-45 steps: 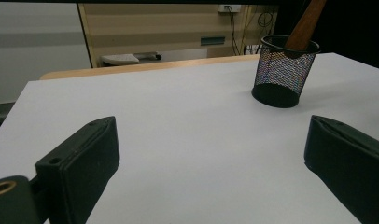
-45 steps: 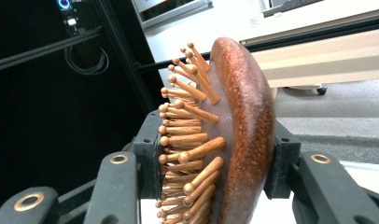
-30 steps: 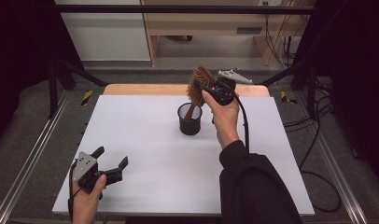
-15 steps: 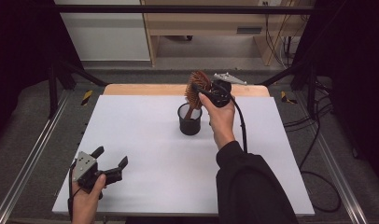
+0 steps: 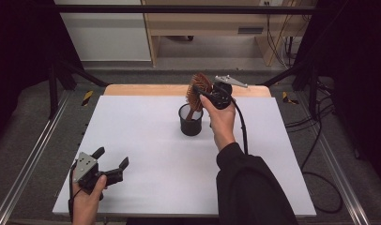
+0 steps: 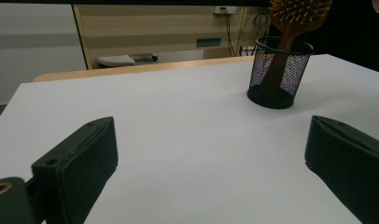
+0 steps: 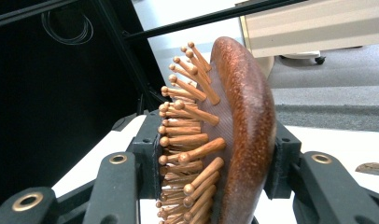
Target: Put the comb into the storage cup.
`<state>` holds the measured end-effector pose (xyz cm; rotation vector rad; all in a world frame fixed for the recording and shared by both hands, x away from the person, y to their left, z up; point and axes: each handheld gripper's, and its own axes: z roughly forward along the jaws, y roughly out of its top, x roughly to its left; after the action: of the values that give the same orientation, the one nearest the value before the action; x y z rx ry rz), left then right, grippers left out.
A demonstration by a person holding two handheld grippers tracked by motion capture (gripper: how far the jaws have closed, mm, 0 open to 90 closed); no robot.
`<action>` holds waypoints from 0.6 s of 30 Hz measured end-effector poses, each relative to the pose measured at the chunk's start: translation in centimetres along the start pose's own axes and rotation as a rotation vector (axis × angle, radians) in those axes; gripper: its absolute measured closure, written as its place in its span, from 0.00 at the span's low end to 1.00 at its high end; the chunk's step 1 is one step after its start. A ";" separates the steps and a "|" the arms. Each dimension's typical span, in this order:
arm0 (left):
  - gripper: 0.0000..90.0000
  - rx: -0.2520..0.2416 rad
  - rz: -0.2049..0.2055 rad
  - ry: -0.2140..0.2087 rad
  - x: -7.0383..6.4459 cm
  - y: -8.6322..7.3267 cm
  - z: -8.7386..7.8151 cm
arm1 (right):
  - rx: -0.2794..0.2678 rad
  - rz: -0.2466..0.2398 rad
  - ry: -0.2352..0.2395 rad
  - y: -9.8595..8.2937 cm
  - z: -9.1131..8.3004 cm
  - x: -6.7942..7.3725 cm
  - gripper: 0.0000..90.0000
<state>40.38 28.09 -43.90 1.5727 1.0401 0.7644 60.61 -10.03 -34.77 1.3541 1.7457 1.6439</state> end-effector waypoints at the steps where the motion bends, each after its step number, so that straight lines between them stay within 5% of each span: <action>1: 0.03 0.000 0.000 0.000 0.0 0.0 0.0 | 0.001 0.004 0.001 0.0 0.0 0.0 0.57; 18: 0.03 -0.001 0.001 0.005 0.0 0.0 0.0 | 0.010 0.016 0.017 -0.3 0.3 -0.1 0.56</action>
<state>40.39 28.11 -43.90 1.5716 1.0424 0.7699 60.80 -9.95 -35.15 1.3657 1.7593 1.6623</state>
